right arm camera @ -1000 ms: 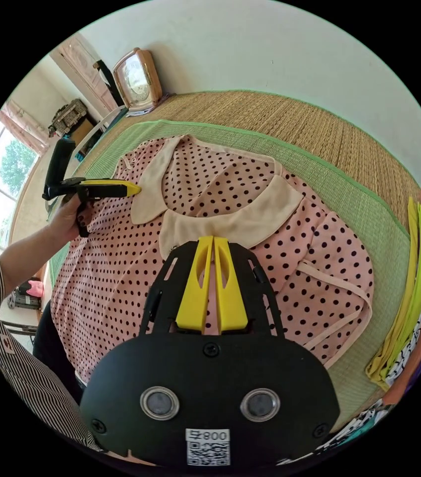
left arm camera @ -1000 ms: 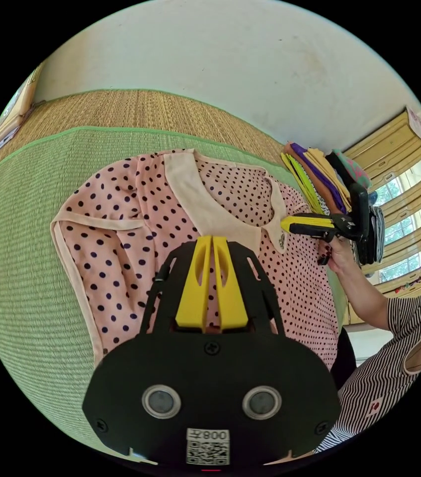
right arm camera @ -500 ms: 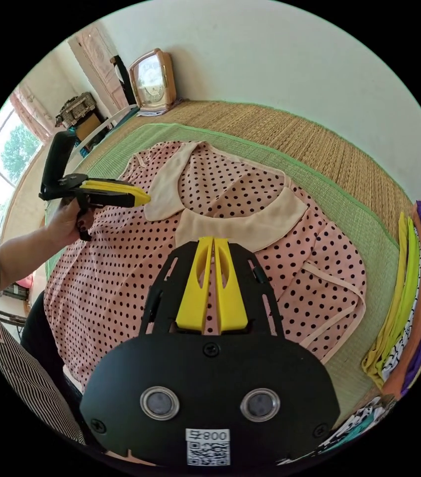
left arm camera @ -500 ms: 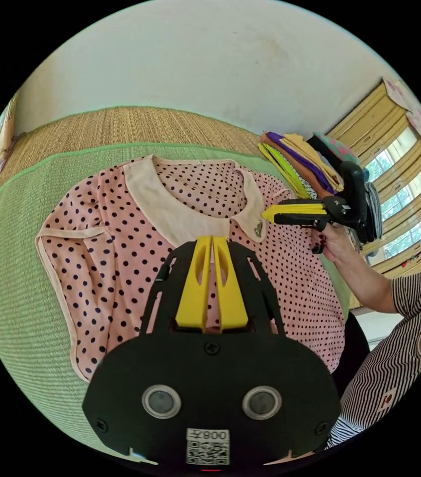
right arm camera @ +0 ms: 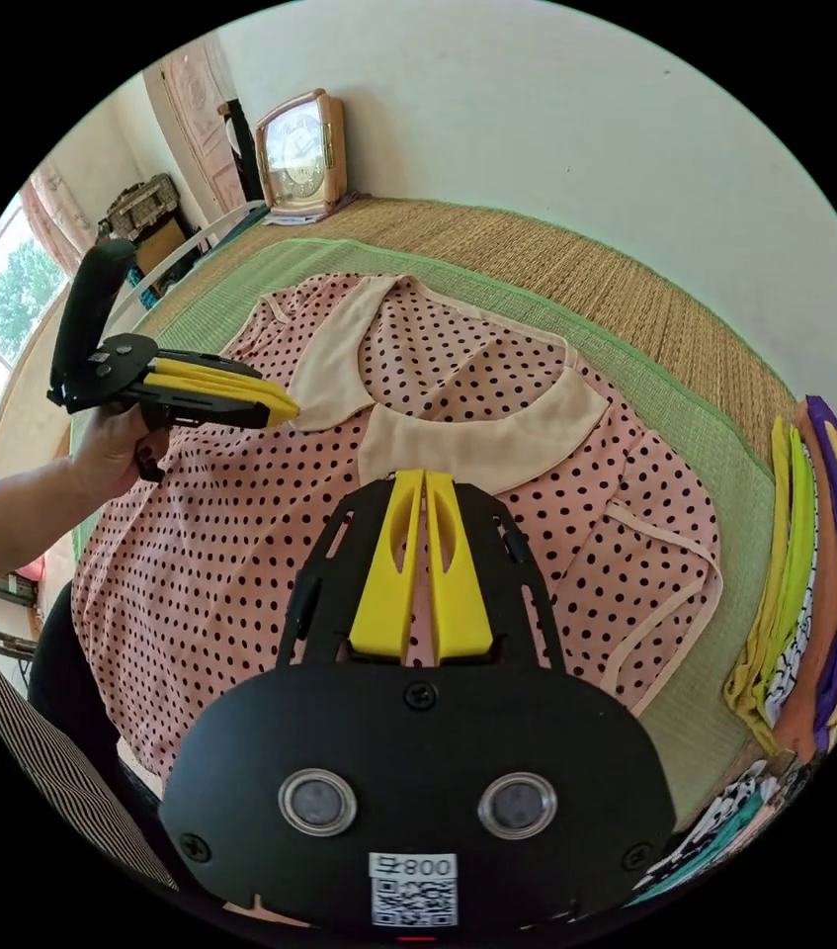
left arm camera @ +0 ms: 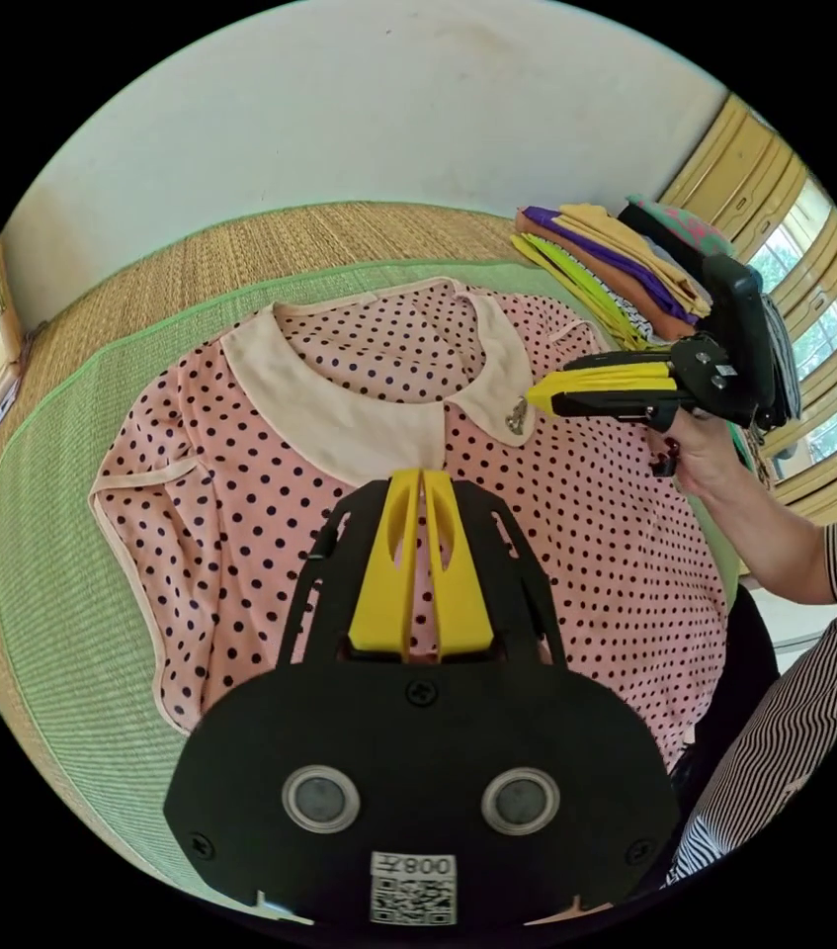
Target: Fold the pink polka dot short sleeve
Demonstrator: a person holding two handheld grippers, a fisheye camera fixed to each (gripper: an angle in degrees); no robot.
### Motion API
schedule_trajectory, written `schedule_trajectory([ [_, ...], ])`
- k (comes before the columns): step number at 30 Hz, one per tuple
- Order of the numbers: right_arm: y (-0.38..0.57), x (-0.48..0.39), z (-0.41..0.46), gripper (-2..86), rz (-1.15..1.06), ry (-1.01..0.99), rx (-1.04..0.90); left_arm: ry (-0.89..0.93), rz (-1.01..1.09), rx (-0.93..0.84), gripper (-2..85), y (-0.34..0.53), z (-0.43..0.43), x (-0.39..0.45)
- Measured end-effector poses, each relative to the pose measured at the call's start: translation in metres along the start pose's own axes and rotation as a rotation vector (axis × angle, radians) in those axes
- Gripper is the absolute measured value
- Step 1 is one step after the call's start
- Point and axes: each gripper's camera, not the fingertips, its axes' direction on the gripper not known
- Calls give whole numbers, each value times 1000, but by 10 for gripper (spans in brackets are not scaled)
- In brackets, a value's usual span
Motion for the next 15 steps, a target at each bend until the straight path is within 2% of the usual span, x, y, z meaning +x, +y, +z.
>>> schedule_trajectory([
  [5, 79, 20, -46, 10, 182, 7, 139, 146, 17, 42, 11, 20, -1, 24],
  [9, 151, 45, -62, 26, 362, -38, 165, 255, 40, -1, 14, 29, 16, 50],
  [12, 178, 53, -60, 34, 419, -120, 153, 265, 11, -26, 14, 35, 27, 62],
  [15, 181, 39, -54, 30, 360, -156, 125, 201, 0, -86, 10, 45, 39, 73],
])
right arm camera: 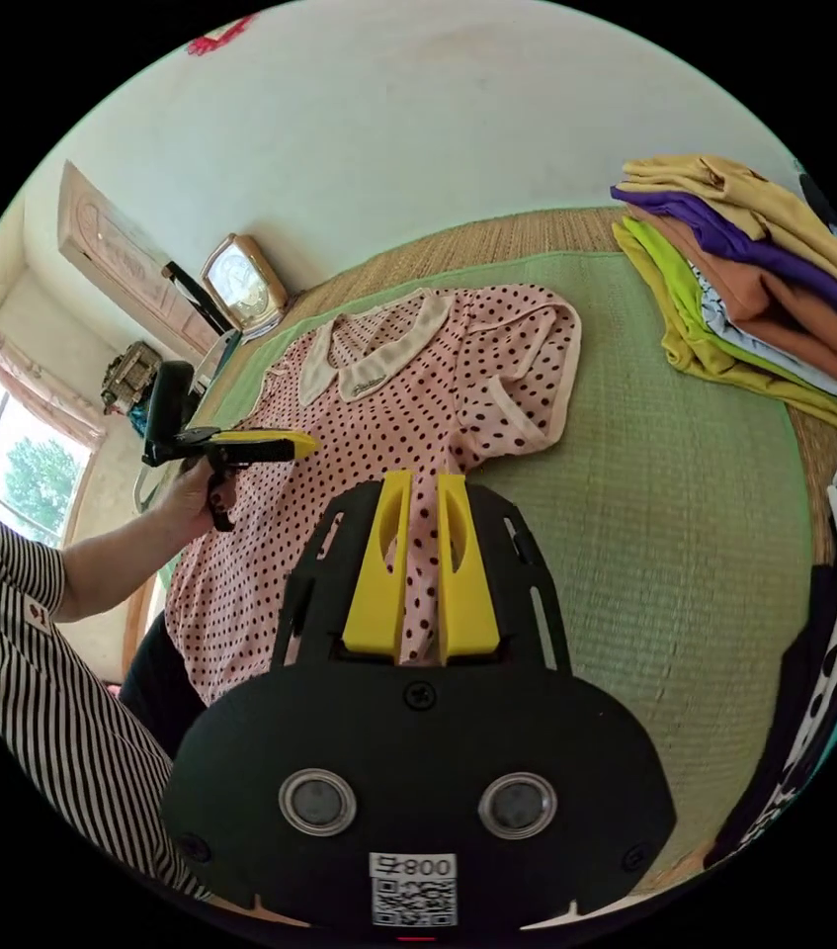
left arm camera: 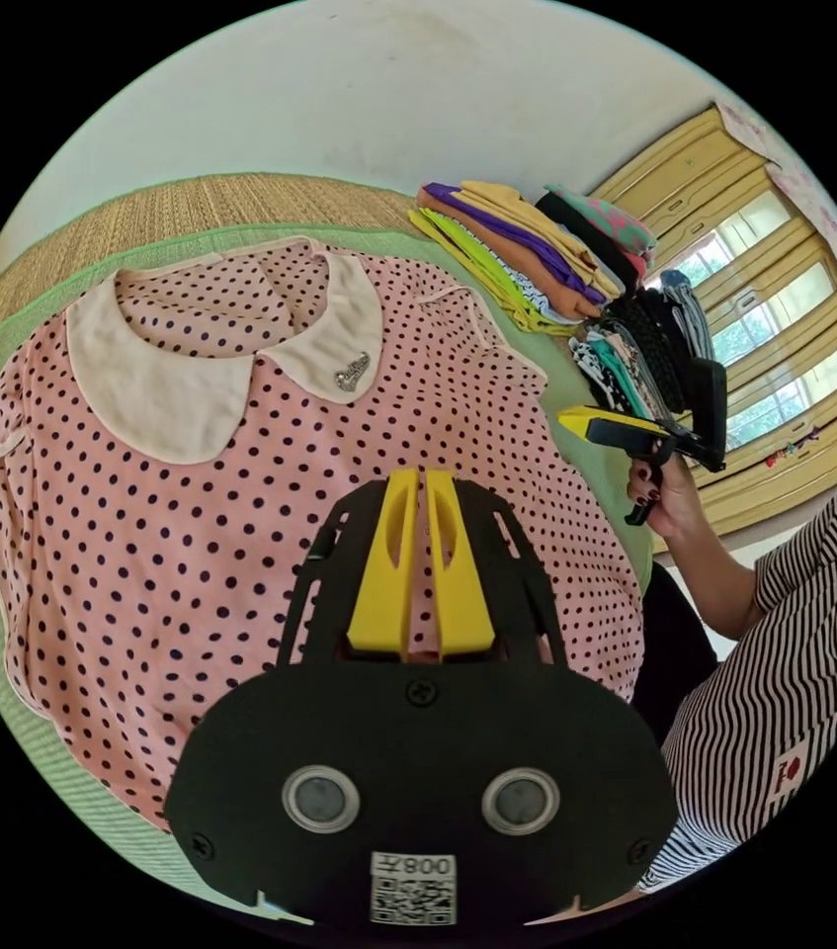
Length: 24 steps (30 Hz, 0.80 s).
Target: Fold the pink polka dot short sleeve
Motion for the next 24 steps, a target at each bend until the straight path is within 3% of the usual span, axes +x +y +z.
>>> schedule_trajectory([
  [3, 5, -5, 27, 21, -21, 86, -116, 15, -35, -3, 9, 10, 2, 0],
  [8, 3, -4, 17, 22, -25, 129, -79, -17, -125, 45, 23, 41, -32, 1],
  [12, -1, -2, 25, 25, -36, 171, -131, -173, -326, 129, 50, 107, -85, -14],
  [17, -6, 2, 35, 6, -30, 232, -184, -381, -519, 104, 51, 163, -109, -35],
  [24, -33, 19, 27, 3, -3, 275, -197, -352, -566, 89, 15, 168, -121, -58],
])
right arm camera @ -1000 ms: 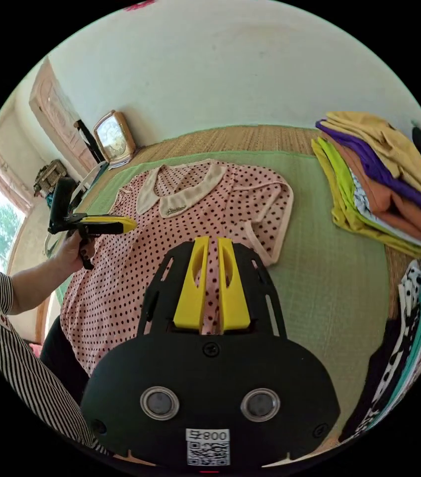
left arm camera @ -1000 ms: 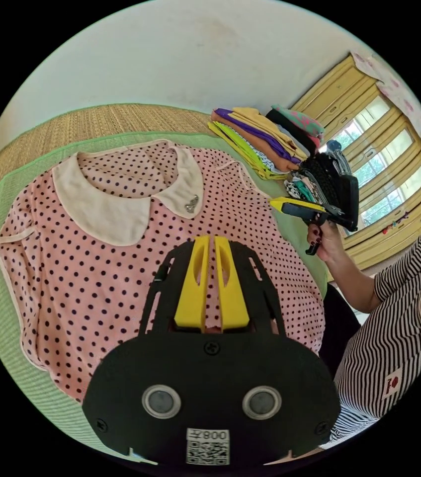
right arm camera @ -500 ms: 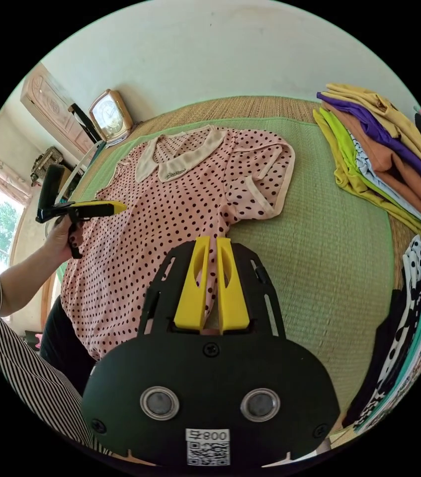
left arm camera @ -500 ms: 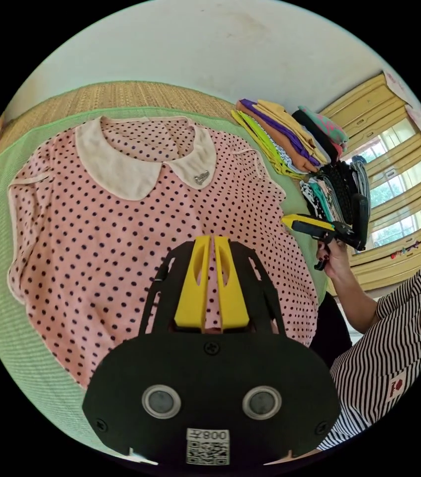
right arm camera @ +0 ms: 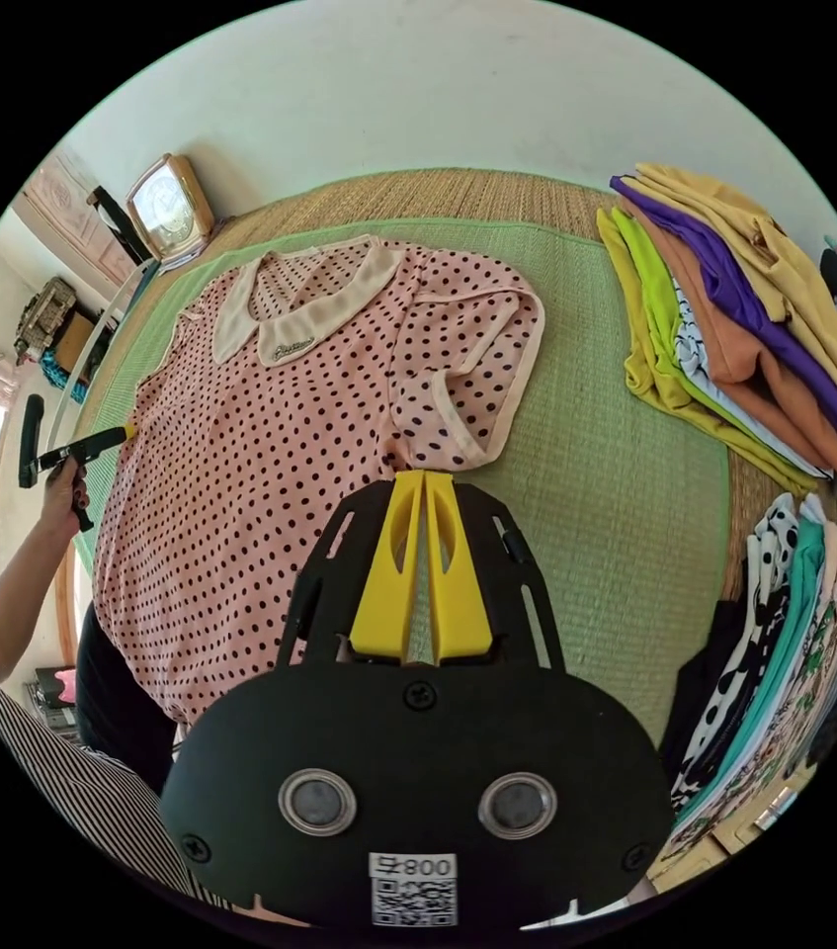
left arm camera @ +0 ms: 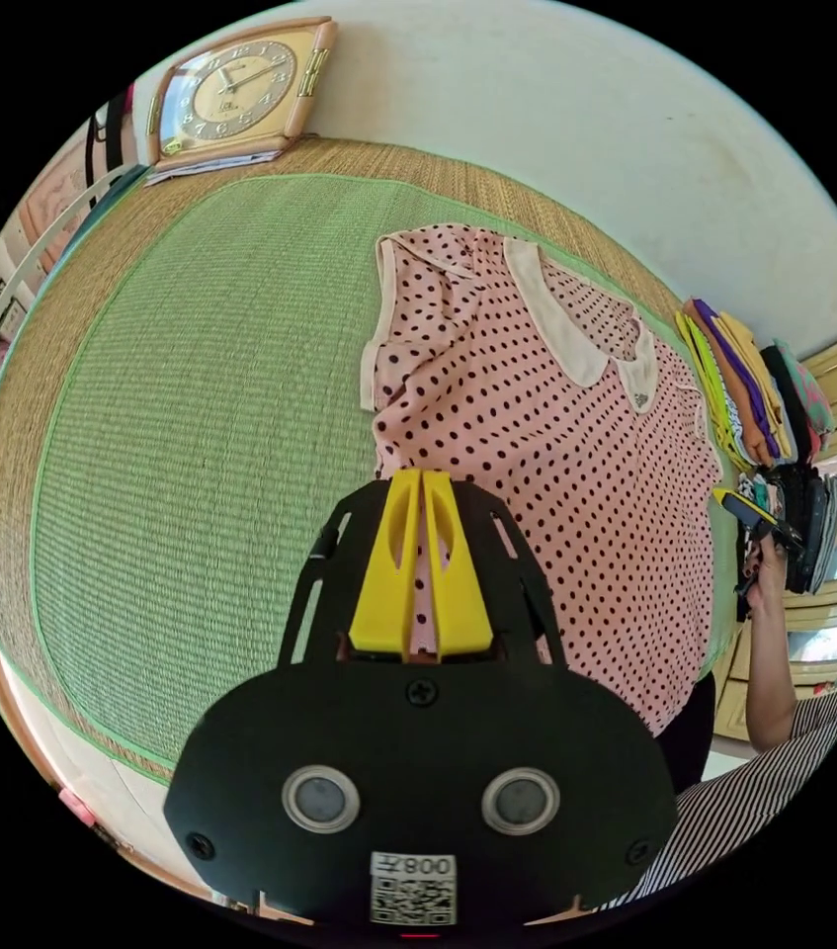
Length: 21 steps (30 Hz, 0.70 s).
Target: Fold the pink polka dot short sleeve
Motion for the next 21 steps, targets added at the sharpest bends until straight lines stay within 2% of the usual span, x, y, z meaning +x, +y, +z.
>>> schedule_trajectory([
  [5, 8, 0, -10, 16, 1, -78, 22, 4, 33, 66, 46, 24, -27, -6],
  [9, 29, -1, -3, 55, 27, -121, -8, 46, -11, -9, 42, 41, -15, -28],
  [15, 23, 1, 10, 5, 6, -95, -71, 45, 18, 13, 8, 39, -31, -35],
  [21, 0, 20, 12, -3, 7, -80, -87, 46, 9, 40, 7, 29, -42, -49],
])
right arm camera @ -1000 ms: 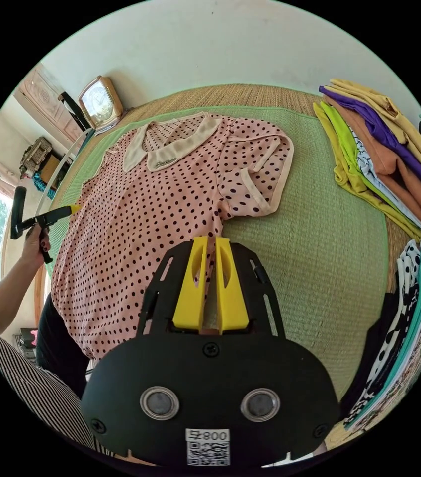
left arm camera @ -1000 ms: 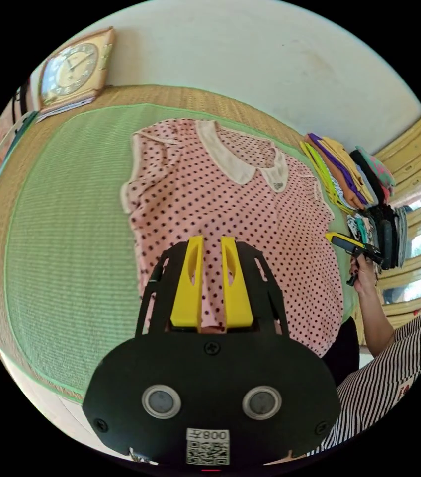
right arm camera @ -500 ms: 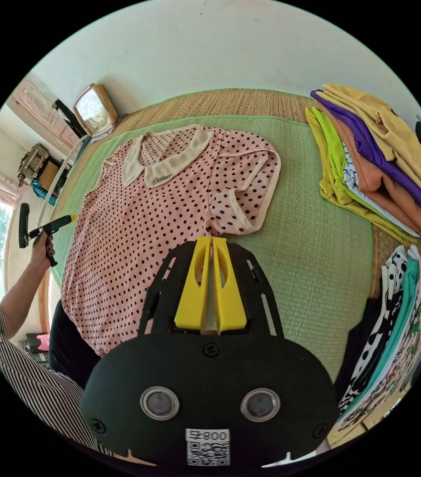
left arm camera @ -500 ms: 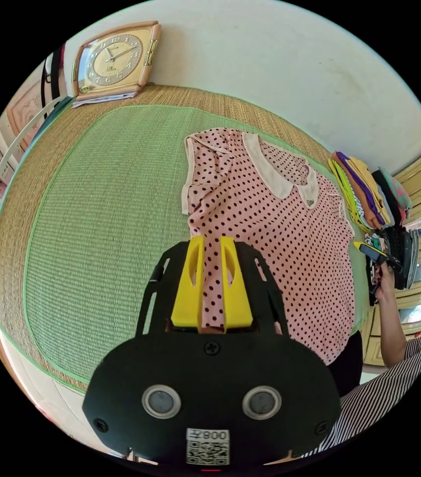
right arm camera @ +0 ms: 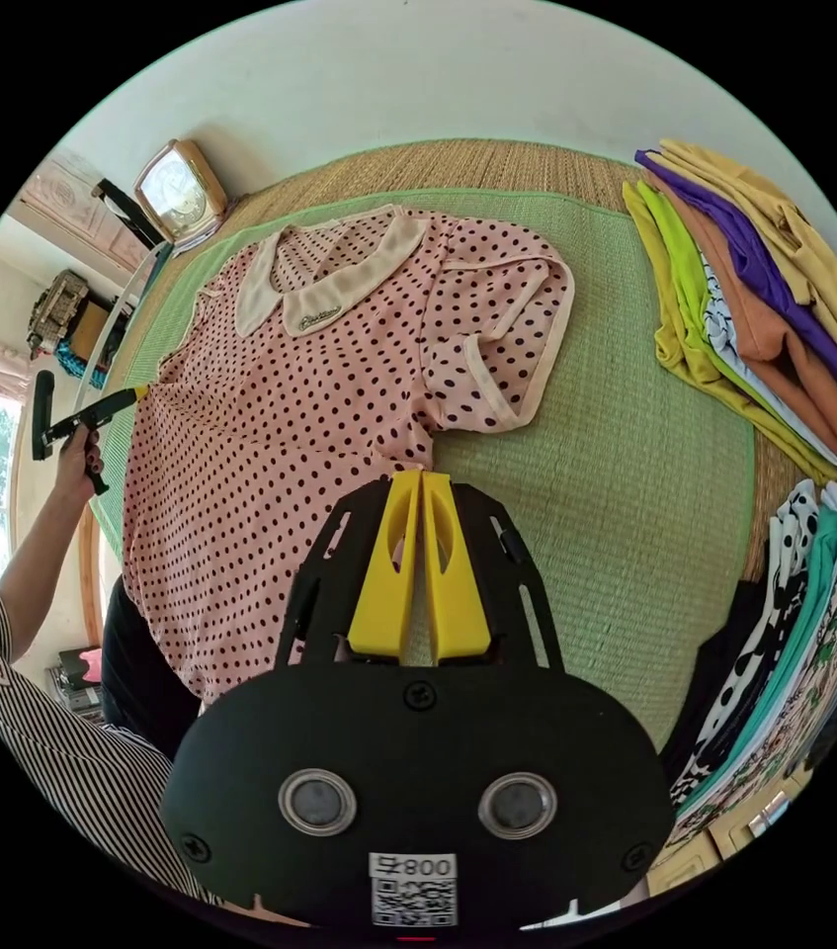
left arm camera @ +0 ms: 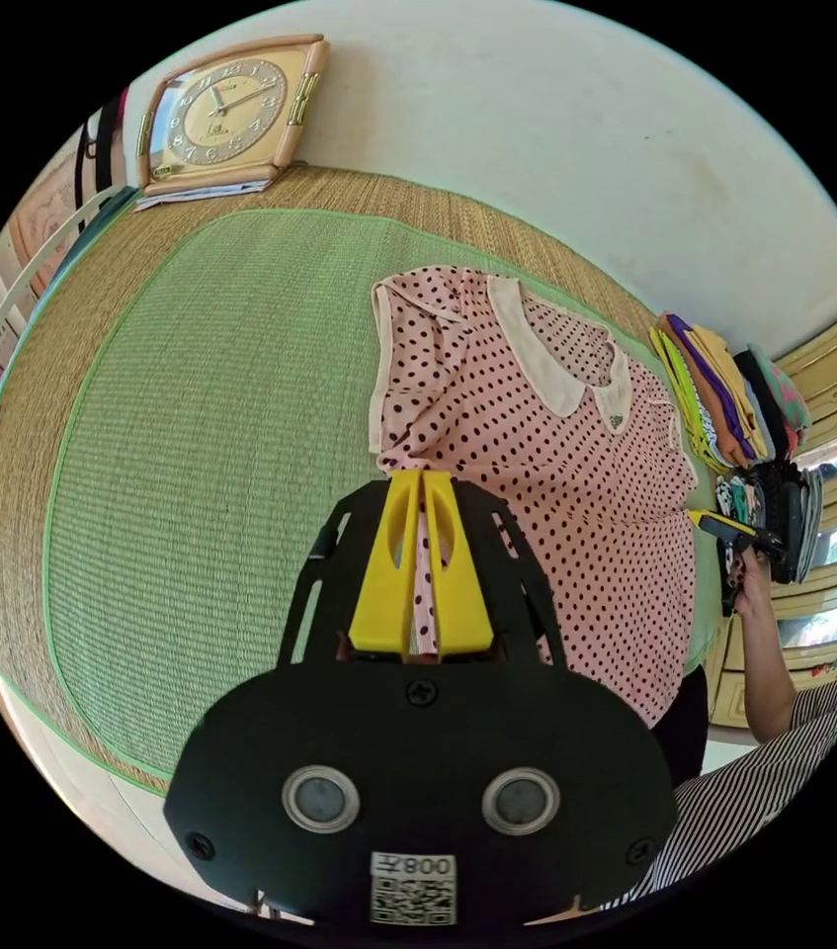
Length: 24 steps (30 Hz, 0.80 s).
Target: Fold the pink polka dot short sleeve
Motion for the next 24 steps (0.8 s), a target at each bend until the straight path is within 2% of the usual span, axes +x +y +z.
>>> schedule_trajectory([
  [5, 1, 22, 11, -1, 53, -58, -32, 35, -73, -21, 18, 12, 3, -23],
  [9, 19, 39, -4, 7, 120, -122, 20, 155, -100, 15, 50, 47, -20, -40],
  [16, 85, 27, -21, 28, 112, -165, -30, 244, -125, -129, 73, 141, -36, -51],
  [24, 124, 8, 11, 3, 108, -152, -178, 266, -150, -209, 20, 166, -20, -54],
])
